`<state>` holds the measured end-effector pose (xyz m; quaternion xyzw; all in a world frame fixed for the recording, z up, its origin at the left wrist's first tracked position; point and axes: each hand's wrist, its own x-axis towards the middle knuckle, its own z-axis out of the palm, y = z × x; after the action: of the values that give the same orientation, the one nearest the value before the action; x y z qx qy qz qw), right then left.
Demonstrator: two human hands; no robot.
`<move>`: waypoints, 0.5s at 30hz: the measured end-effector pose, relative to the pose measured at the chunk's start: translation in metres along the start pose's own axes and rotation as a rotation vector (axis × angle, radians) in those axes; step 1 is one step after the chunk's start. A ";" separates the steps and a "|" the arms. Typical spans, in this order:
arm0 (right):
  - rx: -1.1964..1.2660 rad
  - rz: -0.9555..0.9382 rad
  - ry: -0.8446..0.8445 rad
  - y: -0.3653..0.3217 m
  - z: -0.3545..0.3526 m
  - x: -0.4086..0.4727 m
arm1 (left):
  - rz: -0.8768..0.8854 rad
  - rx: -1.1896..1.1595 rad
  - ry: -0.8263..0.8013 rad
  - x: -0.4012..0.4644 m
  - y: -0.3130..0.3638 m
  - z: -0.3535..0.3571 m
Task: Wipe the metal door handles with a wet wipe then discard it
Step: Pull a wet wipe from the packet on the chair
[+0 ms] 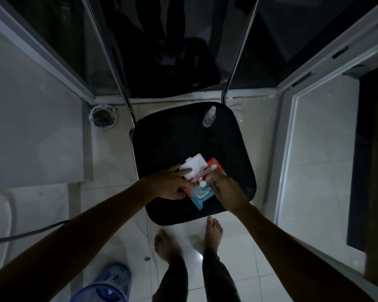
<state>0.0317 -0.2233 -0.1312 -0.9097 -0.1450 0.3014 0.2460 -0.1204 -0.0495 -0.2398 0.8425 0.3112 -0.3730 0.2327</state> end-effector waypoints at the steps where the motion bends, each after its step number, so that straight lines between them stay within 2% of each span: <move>1: -0.021 -0.030 -0.021 -0.001 0.001 -0.002 | -0.003 -0.070 0.039 0.006 -0.002 0.003; 2: -0.017 -0.044 -0.024 0.000 0.004 -0.002 | 0.023 -0.089 0.086 0.007 -0.005 0.005; 3: 0.001 -0.035 -0.007 0.003 0.008 -0.002 | -0.036 -0.172 0.102 0.005 -0.003 0.001; 5: 0.140 0.094 0.085 0.002 0.008 -0.002 | -0.057 -0.152 0.149 0.009 -0.002 0.001; 7: 0.331 0.172 0.192 0.003 0.006 -0.001 | 0.026 -0.054 0.135 0.005 0.004 0.007; 10: 0.413 0.183 0.210 0.000 0.000 -0.001 | 0.067 0.117 0.147 -0.008 -0.010 0.021; 12: 0.454 0.200 0.208 -0.001 -0.004 0.001 | 0.249 0.195 0.072 -0.003 0.004 -0.011; 13: 0.482 0.193 0.211 -0.002 -0.007 0.001 | 0.388 0.237 0.119 0.007 0.024 -0.051; 15: 0.585 0.155 0.188 -0.011 -0.021 0.000 | 0.731 0.147 0.266 0.027 0.080 -0.143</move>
<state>0.0436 -0.2214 -0.1109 -0.8327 0.0408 0.2629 0.4857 0.0192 -0.0070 -0.1600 0.9532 -0.0092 -0.1747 0.2467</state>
